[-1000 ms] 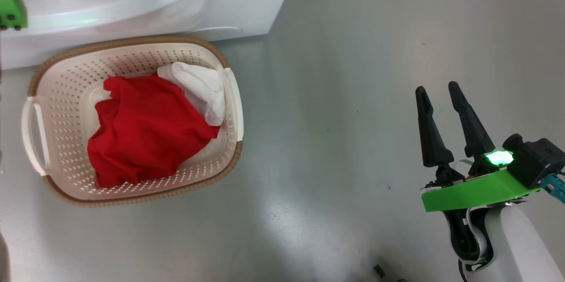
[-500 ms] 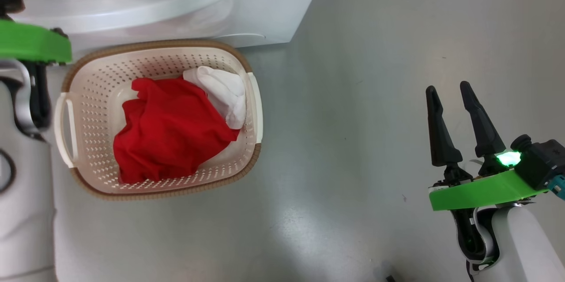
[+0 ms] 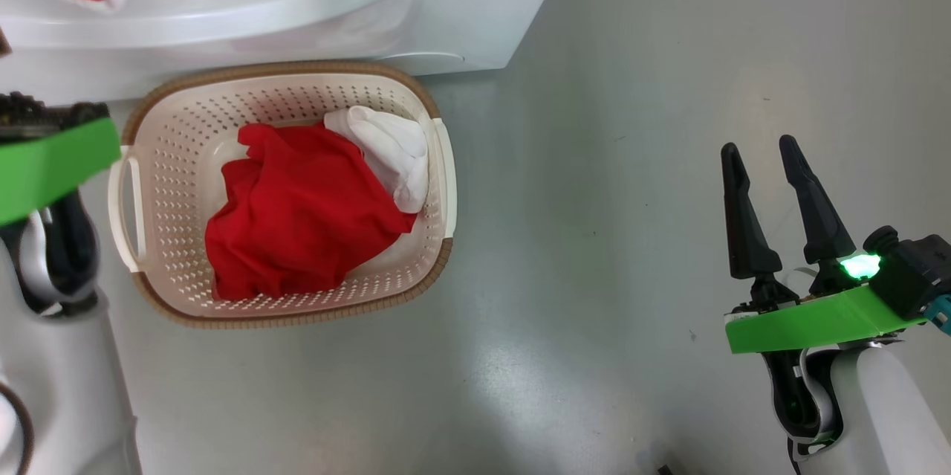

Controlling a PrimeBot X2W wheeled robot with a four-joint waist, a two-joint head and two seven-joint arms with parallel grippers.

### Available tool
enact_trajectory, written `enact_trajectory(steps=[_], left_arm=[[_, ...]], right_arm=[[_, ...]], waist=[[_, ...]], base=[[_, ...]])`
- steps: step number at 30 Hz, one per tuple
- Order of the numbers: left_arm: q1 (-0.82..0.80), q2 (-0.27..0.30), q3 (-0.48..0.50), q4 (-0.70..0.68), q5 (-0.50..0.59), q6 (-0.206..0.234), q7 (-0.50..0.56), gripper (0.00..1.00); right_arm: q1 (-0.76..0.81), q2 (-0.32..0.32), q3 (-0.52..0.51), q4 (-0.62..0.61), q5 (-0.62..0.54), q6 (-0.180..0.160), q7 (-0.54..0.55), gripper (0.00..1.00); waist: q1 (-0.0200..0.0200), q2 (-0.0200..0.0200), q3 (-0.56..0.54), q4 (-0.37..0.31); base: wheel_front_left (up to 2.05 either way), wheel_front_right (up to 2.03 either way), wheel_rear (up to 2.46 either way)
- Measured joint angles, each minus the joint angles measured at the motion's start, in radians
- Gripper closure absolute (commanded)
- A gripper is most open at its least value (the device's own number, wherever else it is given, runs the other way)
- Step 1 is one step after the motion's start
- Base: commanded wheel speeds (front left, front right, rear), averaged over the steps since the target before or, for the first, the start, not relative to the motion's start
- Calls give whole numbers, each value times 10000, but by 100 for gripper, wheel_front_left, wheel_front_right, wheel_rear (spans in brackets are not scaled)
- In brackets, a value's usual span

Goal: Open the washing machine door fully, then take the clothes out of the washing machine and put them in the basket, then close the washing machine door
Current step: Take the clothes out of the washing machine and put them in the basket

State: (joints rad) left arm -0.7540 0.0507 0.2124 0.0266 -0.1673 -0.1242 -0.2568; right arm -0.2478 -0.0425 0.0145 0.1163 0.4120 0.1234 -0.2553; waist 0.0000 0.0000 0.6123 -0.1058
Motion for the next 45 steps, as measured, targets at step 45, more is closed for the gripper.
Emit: enact_trajectory(steps=[45], left_arm=[[2028,311,-1670,1260,-81,-10,-42,100]], right_arm=[[-31,-4,280,-27,75,0,0,0]], waist=[[0,0,424,-155]], base=[[0,0,0]])
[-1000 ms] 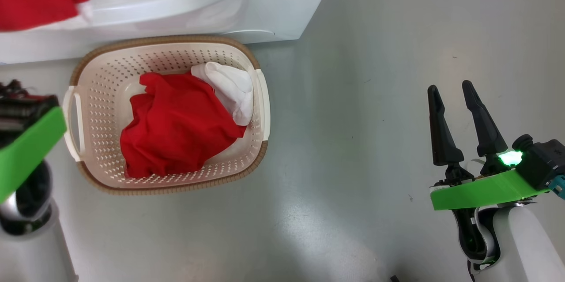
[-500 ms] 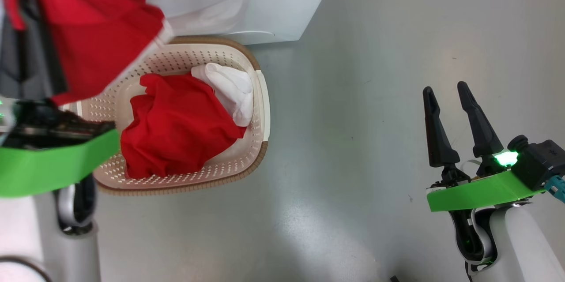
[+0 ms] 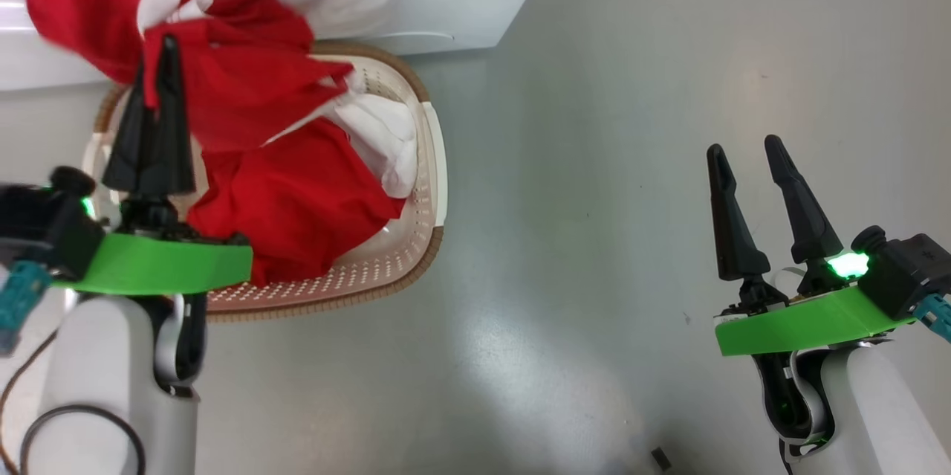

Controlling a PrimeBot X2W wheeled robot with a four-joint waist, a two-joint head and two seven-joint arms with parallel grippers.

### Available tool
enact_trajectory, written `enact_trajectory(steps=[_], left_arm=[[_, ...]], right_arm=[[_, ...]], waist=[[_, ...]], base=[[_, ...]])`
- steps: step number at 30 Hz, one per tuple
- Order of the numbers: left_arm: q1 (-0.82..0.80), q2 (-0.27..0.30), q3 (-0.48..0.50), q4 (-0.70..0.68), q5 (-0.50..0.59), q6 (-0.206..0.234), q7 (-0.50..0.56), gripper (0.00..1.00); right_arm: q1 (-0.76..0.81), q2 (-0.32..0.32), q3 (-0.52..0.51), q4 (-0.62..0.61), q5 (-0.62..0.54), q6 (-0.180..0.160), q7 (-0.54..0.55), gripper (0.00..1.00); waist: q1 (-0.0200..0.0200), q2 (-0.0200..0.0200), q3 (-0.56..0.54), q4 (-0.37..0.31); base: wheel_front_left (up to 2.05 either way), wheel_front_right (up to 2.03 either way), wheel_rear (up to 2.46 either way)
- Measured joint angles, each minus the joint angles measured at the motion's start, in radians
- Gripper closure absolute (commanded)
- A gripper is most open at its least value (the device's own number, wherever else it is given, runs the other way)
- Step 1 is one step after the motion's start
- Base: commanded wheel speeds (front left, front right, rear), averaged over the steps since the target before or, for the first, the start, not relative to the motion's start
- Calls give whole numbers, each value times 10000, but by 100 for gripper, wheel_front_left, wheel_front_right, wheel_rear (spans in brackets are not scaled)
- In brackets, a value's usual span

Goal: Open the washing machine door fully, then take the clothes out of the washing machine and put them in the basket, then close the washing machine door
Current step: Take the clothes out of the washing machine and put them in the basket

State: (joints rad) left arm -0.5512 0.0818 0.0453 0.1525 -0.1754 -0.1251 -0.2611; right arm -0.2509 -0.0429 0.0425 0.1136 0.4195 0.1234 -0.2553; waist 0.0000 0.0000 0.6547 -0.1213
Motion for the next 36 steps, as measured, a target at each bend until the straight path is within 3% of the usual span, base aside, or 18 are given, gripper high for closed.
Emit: enact_trajectory(steps=[16,36], left_arm=[[-89,339,-422,2449,0,-2,4,100],[-1939,901,-617,6148,-29,-2,4,100]], right_arm=[[-377,0,42,-134,159,0,0,0],[-984,-4,104,-339,257,0,0,0]], waist=[[0,0,948,-243],[-1,0,2395,-419]], base=[[0,0,0],[0,0,0]])
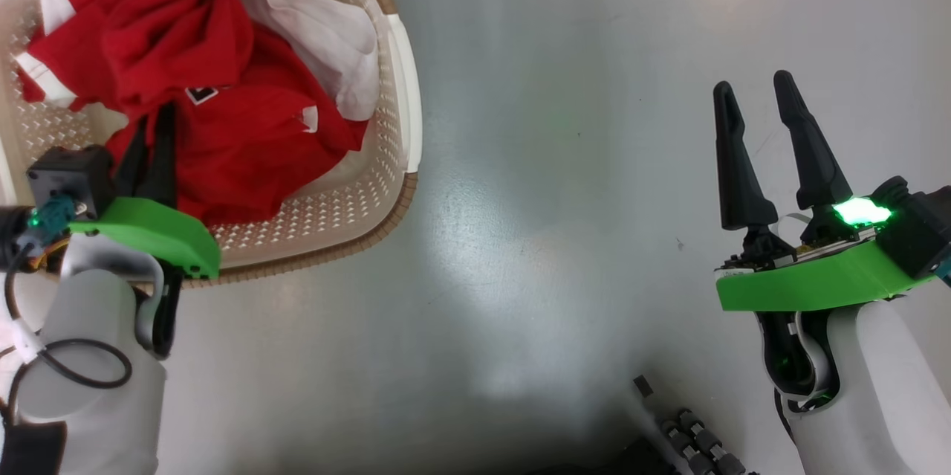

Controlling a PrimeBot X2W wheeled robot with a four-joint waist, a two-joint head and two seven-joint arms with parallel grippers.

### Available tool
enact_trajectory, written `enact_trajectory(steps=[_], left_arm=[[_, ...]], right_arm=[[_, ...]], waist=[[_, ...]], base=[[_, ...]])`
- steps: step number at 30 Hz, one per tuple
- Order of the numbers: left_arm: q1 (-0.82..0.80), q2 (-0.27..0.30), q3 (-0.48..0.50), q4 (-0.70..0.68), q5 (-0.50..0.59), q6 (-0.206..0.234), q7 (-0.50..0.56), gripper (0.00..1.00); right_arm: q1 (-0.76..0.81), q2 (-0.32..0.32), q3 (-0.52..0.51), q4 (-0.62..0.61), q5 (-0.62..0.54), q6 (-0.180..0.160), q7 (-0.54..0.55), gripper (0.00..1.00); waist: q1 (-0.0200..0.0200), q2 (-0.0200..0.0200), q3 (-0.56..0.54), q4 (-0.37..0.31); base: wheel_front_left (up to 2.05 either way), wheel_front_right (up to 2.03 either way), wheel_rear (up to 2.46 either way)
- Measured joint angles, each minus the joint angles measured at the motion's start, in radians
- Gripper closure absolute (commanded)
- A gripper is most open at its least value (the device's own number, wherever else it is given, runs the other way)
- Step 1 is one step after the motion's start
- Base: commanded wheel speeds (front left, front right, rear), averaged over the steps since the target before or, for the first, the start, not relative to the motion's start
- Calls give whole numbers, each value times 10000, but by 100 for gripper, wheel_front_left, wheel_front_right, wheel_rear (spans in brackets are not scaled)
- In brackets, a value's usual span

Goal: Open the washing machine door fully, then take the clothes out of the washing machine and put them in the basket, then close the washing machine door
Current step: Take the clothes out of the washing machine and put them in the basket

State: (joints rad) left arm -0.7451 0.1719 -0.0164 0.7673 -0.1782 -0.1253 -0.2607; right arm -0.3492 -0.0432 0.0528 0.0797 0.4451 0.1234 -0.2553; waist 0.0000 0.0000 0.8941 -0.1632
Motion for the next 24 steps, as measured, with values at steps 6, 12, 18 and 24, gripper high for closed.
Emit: enact_trajectory(steps=[6,12,18,24], left_arm=[[-203,46,-171,539,-94,0,0,96],[-223,44,-184,577,-107,0,0,38],[-121,-67,-69,529,-257,0,0,0],[303,-274,-25,366,-272,0,0,0]], right_arm=[[-25,-2,61,-6,23,0,0,0],[-24,-2,56,31,23,0,0,0],[-17,-2,33,132,15,0,0,0],[105,-2,-19,228,-86,0,0,0]], waist=[[0,0,51,-63],[0,0,-128,-36],[0,0,-533,19],[1,0,-1129,98]], base=[[0,0,0],[0,0,0],[0,0,0],[0,0,0]])
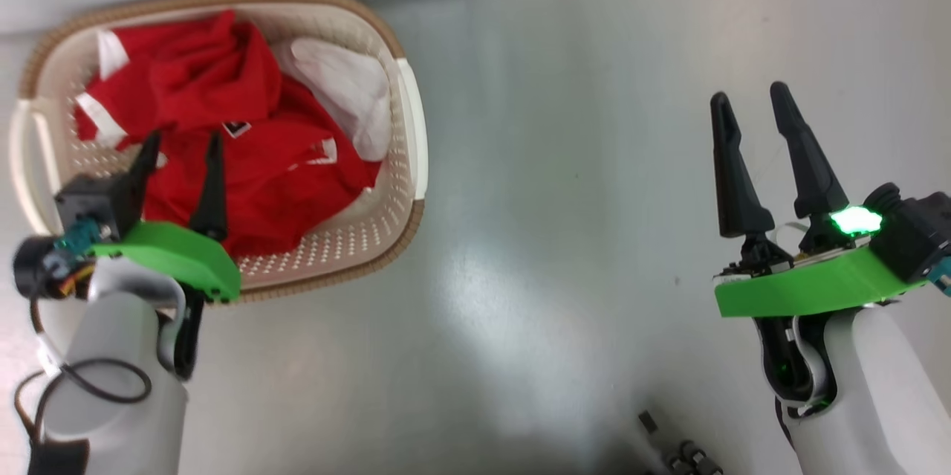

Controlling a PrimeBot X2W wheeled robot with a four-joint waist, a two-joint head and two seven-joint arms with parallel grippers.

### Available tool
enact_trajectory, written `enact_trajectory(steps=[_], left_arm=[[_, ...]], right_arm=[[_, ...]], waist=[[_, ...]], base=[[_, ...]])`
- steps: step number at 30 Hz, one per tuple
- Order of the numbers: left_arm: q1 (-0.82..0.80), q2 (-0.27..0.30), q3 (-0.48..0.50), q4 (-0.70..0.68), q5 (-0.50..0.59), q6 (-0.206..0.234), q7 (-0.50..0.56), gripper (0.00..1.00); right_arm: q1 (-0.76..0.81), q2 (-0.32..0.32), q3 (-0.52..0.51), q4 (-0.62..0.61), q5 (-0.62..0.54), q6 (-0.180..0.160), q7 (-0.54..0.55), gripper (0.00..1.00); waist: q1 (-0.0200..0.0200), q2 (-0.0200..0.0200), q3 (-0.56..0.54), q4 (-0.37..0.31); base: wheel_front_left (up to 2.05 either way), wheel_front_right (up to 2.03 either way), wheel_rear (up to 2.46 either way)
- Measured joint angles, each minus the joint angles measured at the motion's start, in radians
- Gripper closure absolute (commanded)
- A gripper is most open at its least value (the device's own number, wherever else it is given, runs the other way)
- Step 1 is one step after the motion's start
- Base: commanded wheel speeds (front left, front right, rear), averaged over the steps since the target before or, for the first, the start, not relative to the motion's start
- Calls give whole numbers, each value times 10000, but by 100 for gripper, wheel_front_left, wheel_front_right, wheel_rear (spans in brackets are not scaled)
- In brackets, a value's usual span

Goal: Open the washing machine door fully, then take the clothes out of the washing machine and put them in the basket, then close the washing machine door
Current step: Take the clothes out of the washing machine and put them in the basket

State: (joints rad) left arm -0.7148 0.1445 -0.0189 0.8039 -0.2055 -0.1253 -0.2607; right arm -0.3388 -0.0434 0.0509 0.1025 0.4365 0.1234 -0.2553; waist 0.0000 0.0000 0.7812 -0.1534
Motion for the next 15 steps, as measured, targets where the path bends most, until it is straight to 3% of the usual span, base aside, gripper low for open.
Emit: enact_trajectory(steps=[15], left_arm=[[1456,-301,140,-1258,-88,0,12,0]], right_arm=[[772,0,-96,422,-245,0,0,0]], waist=[[0,0,-1969,306]], base=[[0,0,0]])
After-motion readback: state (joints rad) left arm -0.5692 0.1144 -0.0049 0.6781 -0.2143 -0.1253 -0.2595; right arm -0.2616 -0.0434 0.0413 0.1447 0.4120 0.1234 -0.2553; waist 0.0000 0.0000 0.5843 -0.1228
